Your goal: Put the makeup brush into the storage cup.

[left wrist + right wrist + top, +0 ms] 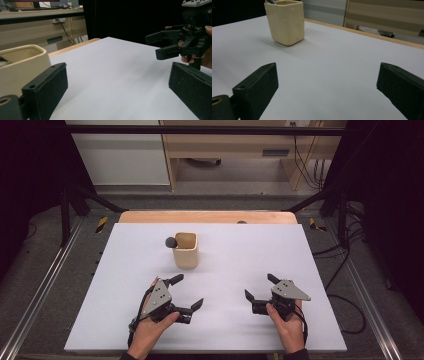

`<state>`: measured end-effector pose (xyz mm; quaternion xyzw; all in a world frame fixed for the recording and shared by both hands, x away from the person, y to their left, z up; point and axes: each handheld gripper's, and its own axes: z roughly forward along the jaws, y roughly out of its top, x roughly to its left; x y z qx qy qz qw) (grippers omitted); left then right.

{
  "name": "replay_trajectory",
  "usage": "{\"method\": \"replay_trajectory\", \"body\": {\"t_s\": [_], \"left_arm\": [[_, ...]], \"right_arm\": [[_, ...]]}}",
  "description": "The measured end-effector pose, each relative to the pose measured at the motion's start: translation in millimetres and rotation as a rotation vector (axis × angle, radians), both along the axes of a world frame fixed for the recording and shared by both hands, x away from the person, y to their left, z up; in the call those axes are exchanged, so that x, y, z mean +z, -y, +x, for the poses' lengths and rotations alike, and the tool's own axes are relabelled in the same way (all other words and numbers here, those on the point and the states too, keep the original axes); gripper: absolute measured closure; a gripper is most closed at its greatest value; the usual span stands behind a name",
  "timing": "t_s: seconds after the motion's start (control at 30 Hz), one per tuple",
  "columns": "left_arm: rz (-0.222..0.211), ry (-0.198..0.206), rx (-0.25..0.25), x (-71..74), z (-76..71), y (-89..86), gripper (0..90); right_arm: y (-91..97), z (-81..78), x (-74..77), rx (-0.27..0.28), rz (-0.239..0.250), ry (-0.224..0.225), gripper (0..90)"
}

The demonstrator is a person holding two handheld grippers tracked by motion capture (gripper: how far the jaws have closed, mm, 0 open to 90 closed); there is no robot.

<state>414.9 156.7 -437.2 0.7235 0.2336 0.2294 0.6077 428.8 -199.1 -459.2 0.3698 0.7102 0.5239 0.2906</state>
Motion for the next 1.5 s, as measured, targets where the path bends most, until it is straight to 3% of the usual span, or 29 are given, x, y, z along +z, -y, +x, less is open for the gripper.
{"method": "replay_trajectory", "body": {"t_s": [0.53, 0.8, 1.2, 1.5], "left_arm": [[0.009, 0.020, 0.064, 5.1, -2.4, -35.8, 2.1], [0.025, 0.030, 0.085, 6.7, -3.4, -47.2, 2.0], [0.017, 0.037, 0.154, 12.6, -3.6, -79.8, 1.8], [0.017, 0.043, 0.194, 14.2, -4.6, -100.2, 1.6]], "right_arm": [[-3.6, -1.0, -0.5, -0.021, -0.030, 0.014, 4.0], [-1.5, -4.9, 2.4, -0.040, 0.008, 0.042, 5.2], [5.6, -8.2, 5.8, -0.039, -0.040, 0.052, 4.7], [14.2, -12.0, 7.8, -0.050, -0.048, 0.052, 4.6]]}}
